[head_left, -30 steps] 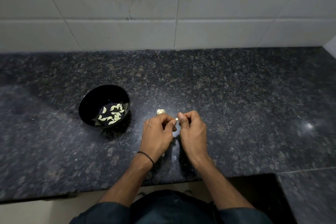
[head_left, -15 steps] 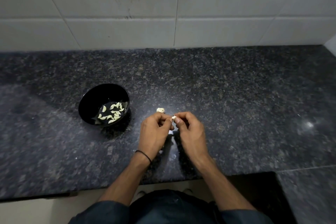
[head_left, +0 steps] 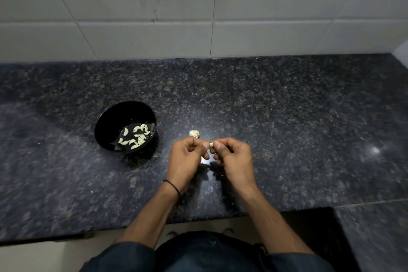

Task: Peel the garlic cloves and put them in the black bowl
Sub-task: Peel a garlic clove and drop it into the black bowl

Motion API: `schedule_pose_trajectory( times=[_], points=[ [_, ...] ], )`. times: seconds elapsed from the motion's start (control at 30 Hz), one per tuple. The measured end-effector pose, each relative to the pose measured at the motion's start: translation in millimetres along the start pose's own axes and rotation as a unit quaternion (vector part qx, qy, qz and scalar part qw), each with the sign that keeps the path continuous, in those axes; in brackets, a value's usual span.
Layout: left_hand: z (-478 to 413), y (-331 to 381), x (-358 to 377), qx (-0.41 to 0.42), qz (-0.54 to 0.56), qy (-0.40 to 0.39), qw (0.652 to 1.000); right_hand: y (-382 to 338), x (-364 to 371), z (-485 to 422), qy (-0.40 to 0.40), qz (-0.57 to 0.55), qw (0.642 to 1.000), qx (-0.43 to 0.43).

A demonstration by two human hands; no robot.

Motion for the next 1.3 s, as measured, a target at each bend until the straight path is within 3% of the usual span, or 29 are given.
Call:
schedule_pose_trajectory(
  times=[0.07, 0.13, 0.2, 0.27, 0.33, 0.4, 0.5, 0.6, 0.7, 0.77, 0.83, 0.87, 0.93, 1.03, 1.1, 1.17, 1.23, 1.3],
  points=[
    [0.5, -1.7, 2.8, -0.035, 0.067, -0.008, 0.997, 1.0, 0.0, -2.3, -0.006, -0.051, 0.998, 0.024],
    [1.7, -1.9, 3.9, -0.045, 0.064, -0.012, 0.997, 1.3, -0.7, -2.6, -0.002, -0.052, 0.998, 0.031],
    [2.6, -1.8, 1.2, -0.013, -0.06, -0.002, 0.998, 2.1, -0.7, -0.6, 0.011, 0.005, 1.0, 0.026],
    [3.5, 0.7, -0.3, 0.043, -0.226, 0.022, 0.973, 2.0, 0.5, 1.9, 0.028, 0.052, 0.998, 0.021],
    [4.5, 3.8, 0.3, 0.086, -0.301, 0.035, 0.949, 2.3, 0.8, 2.2, 0.032, 0.055, 0.998, 0.022],
    [1.9, 1.6, -0.4, 0.076, -0.262, 0.03, 0.962, 1.5, 0.9, 0.7, 0.023, 0.021, 0.999, 0.033],
    [-1.0, -3.9, -0.2, -0.004, -0.048, -0.003, 0.999, -2.1, -0.2, -0.9, 0.011, -0.042, 0.998, 0.047],
    [2.6, -3.4, 4.6, -0.058, 0.072, -0.032, 0.995, -4.0, -1.5, -2.0, 0.001, -0.07, 0.996, 0.061],
    [3.5, -5.1, 3.0, -0.046, 0.047, -0.04, 0.997, -4.1, -2.6, -3.4, 0.0, -0.053, 0.997, 0.062],
    [2.9, -6.0, -0.3, 0.007, -0.089, -0.019, 0.996, -3.1, -2.7, -4.1, 0.0, -0.032, 0.998, 0.056],
    [3.9, -3.1, -1.6, 0.078, -0.26, 0.008, 0.962, -1.2, -1.8, -3.8, 0.003, 0.009, 0.999, 0.038],
    [4.7, -1.1, -1.4, 0.101, -0.296, 0.016, 0.95, -0.4, -1.7, -3.9, 0.007, 0.027, 0.999, 0.029],
    [3.8, -0.7, -1.1, 0.095, -0.26, 0.013, 0.961, -0.2, -2.1, -3.9, 0.011, 0.041, 0.999, 0.017],
    [0.0, -6.1, 0.1, 0.02, -0.056, -0.01, 0.998, -2.9, -2.7, -2.7, 0.012, 0.03, 0.999, 0.01],
    [1.5, -6.3, 3.6, -0.002, -0.012, -0.007, 1.0, -3.4, -1.8, -1.3, 0.02, 0.024, 0.999, 0.014],
    [4.2, -4.8, 4.5, 0.03, -0.129, 0.021, 0.991, -3.4, 0.3, 1.1, 0.035, 0.043, 0.998, 0.017],
    [7.9, -1.2, 5.2, 0.096, -0.281, 0.066, 0.953, -4.0, 1.8, 3.1, 0.046, 0.058, 0.997, 0.014],
    [9.3, 0.9, 5.1, 0.136, -0.325, 0.084, 0.932, -5.4, 2.1, 3.7, 0.048, 0.058, 0.997, 0.009]
  ],
)
Point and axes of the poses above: each hand's wrist, its own z-axis away from the middle knuckle, its own x-axis out of the palm, y = z × x, the point moved 1 cm from there along -z, towards the middle knuckle, and after that the axes turned 12 degrees about -y, right-handed, at the moved point
